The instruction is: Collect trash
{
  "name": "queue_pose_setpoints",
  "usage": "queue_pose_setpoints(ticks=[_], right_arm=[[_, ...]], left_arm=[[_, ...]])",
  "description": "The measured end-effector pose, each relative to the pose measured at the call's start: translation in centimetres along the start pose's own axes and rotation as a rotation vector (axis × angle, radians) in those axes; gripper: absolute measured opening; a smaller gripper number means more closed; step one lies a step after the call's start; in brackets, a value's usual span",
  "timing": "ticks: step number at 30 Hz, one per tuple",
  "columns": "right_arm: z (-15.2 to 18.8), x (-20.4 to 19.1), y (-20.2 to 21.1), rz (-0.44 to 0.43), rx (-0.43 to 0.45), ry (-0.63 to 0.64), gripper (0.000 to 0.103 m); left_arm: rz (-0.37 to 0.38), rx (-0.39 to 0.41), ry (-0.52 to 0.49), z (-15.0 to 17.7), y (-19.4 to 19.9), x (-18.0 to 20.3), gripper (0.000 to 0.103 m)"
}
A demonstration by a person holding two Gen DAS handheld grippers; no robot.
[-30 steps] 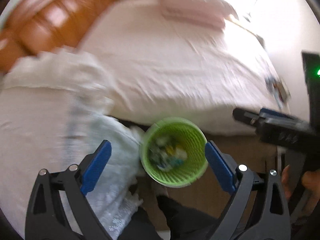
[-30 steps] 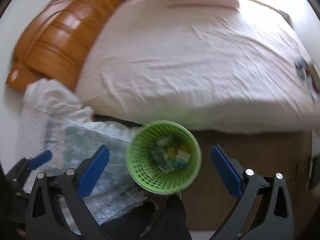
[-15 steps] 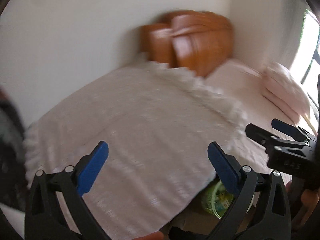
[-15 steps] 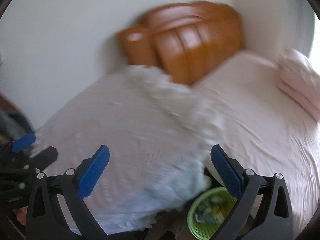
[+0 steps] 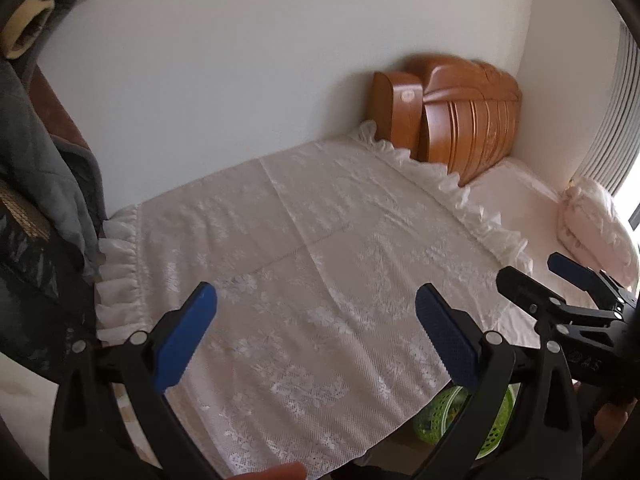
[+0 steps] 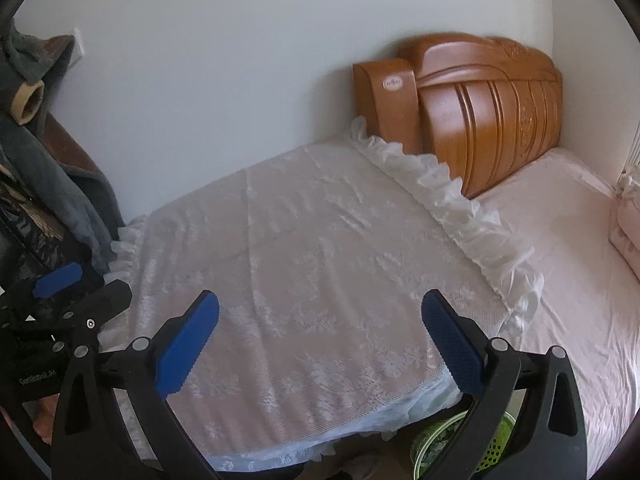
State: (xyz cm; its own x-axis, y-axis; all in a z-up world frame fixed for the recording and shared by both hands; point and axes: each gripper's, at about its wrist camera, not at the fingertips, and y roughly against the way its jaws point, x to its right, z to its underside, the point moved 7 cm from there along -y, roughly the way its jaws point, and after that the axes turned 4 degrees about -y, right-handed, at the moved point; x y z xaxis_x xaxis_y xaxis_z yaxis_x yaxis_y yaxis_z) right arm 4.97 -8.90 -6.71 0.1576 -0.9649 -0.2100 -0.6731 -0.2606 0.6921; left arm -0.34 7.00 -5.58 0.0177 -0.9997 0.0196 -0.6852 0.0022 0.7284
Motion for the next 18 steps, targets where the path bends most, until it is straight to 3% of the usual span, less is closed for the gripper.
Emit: queue_pose_setpoints(ticks=[6, 18], right_arm=[[-0.9, -0.8, 2.0, 0.013, 0.067, 0.026, 0.101], [-2.0, -0.5, 3.0, 0.019, 0.086, 0.035, 0.101]], left_arm=[[-0.009, 0.054, 0.031, -1.7, 1.6, -1.4, 0.095], [-0.020, 0.069, 0.044, -2.4, 1.9, -1.7, 0.095]])
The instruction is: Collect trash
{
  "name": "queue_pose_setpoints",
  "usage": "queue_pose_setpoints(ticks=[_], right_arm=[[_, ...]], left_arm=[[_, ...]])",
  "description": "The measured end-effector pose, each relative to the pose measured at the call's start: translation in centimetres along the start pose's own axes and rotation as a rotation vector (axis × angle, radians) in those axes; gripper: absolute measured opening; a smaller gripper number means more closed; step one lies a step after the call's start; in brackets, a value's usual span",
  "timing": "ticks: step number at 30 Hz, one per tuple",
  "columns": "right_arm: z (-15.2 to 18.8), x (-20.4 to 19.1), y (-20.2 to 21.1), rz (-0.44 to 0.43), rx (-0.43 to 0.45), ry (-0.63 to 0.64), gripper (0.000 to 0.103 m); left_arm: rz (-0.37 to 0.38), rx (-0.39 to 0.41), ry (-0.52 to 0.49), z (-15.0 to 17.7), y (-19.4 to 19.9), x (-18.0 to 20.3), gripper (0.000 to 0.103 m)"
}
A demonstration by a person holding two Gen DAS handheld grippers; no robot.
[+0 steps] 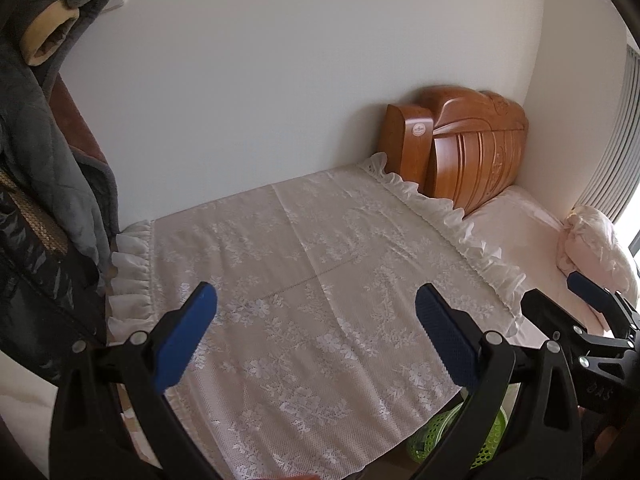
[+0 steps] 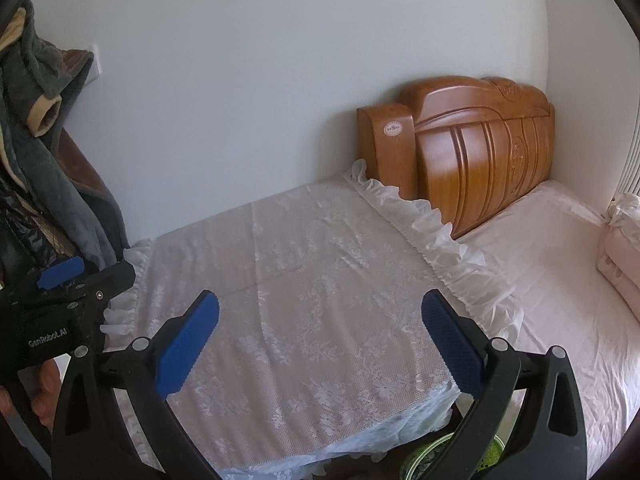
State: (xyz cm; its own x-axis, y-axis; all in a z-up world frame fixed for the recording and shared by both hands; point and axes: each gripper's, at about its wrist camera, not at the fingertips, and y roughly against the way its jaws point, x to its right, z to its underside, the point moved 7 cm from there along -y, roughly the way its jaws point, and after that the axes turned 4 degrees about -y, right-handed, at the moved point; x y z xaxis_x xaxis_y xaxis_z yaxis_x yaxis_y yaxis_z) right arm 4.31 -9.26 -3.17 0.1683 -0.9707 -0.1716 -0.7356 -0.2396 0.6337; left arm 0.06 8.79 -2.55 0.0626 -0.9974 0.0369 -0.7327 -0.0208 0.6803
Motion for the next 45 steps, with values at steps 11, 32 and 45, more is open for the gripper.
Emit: queue_pose_setpoints(ticks=[11, 32, 45], right_arm=[[0.0, 0.6, 0.3, 0.001, 0.002, 0.000, 0.101], [0.0, 1.2, 0.5, 0.001, 0.001, 0.001, 0.101], [0.2, 1.3, 0.6, 0.003, 0.001, 0.001, 0.101]], left_arm=[[-0.002, -0.004, -0.008, -0.1, -0.3, 0.3, 0.095], [0.008, -0.008, -0.010, 0.0, -0.6, 0.7, 0.095], [0.019, -0.008, -0.014, 0.0, -0.6, 0.7, 0.095]])
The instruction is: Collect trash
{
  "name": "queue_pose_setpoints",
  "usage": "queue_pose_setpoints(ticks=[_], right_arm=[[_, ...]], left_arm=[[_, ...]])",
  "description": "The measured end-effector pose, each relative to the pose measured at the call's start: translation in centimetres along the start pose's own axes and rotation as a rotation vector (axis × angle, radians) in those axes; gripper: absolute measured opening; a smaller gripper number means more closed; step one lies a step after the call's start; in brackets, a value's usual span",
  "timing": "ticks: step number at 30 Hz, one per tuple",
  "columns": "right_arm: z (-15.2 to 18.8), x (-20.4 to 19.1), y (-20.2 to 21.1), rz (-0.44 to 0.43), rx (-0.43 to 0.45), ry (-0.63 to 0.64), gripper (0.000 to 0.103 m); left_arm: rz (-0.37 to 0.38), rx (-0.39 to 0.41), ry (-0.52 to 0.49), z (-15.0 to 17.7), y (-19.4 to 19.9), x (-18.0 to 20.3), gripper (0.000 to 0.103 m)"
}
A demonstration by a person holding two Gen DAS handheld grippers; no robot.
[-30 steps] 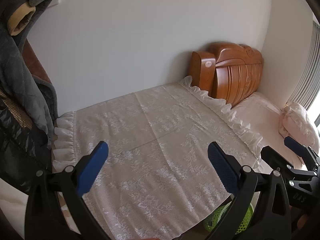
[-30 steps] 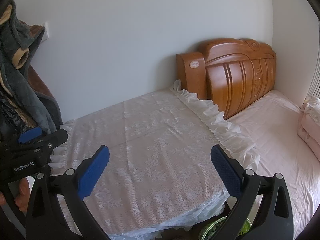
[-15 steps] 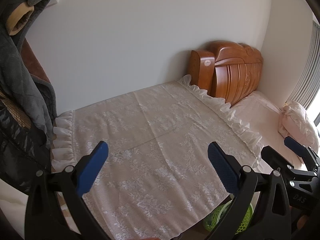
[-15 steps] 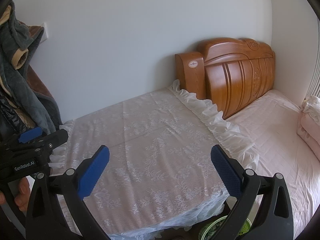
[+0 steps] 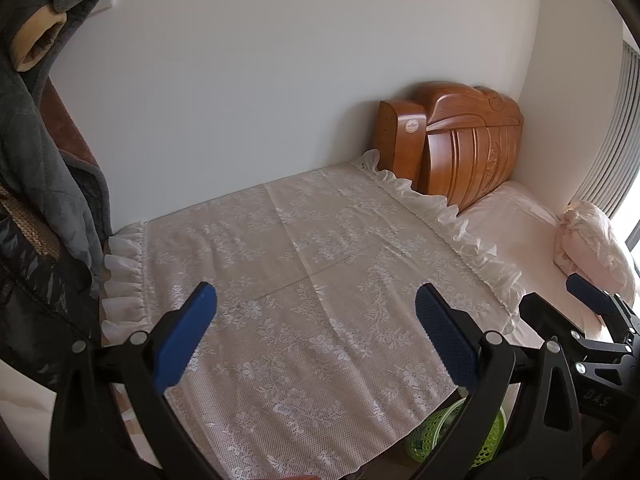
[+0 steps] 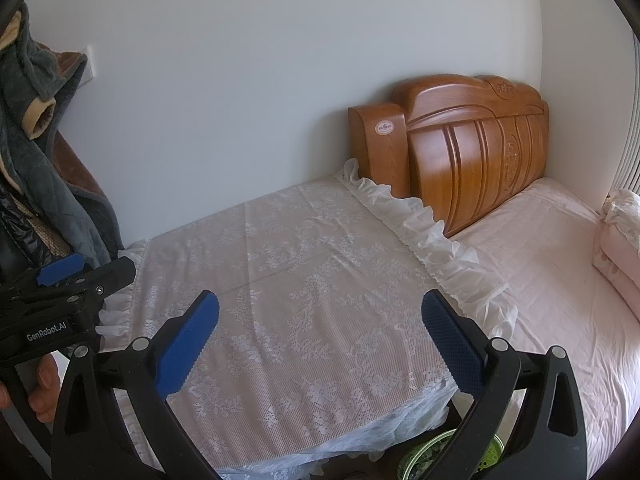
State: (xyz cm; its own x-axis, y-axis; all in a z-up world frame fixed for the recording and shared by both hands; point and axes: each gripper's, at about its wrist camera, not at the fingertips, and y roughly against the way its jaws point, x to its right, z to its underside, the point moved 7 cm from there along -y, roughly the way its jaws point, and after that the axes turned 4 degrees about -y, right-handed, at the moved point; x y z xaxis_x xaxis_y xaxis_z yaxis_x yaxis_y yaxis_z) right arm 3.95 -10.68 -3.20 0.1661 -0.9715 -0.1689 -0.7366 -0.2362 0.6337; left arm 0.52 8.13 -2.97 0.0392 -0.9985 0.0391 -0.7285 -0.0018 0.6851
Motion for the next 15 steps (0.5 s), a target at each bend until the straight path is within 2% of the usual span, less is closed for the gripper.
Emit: queue_pose_setpoints(ticks=[15], right_arm=[[0.26, -0.17, -0.53, 0.006, -0.014, -0.001, 0.101]], left_arm=[[0.009, -0.011, -0.002, -0.14, -0.50, -0.33, 0.095]])
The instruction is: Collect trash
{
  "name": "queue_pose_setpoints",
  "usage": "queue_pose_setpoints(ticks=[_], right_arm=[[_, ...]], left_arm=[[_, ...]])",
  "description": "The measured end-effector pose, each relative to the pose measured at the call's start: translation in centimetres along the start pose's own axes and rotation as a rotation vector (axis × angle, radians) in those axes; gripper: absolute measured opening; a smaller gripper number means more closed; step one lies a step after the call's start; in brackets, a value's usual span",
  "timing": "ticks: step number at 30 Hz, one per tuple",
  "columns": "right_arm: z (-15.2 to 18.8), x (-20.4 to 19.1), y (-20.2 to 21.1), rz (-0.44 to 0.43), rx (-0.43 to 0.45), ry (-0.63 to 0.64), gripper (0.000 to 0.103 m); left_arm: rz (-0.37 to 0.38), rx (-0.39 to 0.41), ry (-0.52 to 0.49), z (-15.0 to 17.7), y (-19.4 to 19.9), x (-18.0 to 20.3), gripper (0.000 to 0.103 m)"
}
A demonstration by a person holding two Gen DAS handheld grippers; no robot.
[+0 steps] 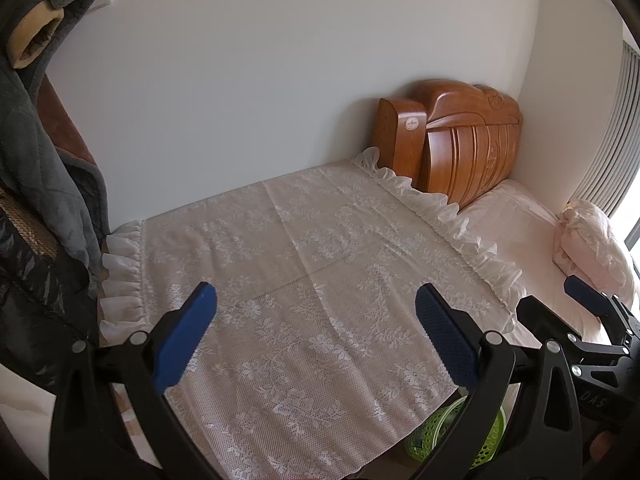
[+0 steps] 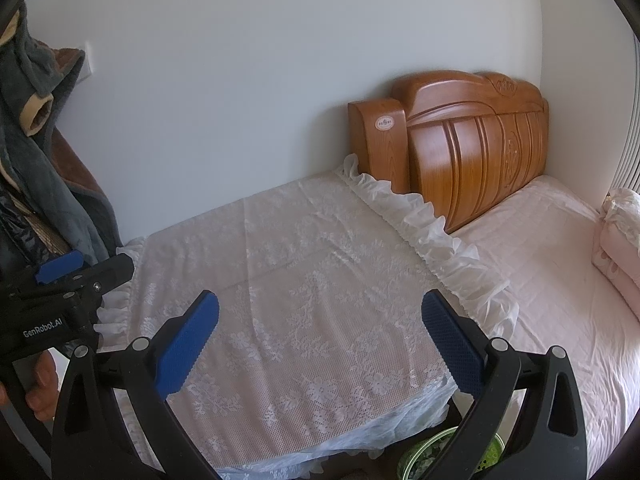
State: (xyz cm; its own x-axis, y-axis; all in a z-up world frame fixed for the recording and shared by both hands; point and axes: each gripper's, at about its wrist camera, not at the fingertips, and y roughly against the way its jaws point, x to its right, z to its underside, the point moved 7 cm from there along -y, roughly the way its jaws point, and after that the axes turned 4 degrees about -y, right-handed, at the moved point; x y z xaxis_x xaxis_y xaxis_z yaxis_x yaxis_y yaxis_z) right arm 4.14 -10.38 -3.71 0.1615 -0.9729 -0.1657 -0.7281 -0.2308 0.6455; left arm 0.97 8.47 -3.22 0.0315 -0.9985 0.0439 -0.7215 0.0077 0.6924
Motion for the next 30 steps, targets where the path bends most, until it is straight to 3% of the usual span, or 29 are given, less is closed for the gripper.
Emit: queue_pose_setpoints(ticks=[19, 30], right_arm=[[0.3, -0.1, -0.7, 0.008, -0.012, -0.001, 0.101], [0.2, -0.3, -1.3, 0.017, -0.025, 0.003, 0.101]], left_arm=[[0.008, 0.014, -0.021, -0.5, -1.1, 0.1, 0.095], [0.010, -0.023, 0.000, -0.5, -2.5, -0.4, 0.095]])
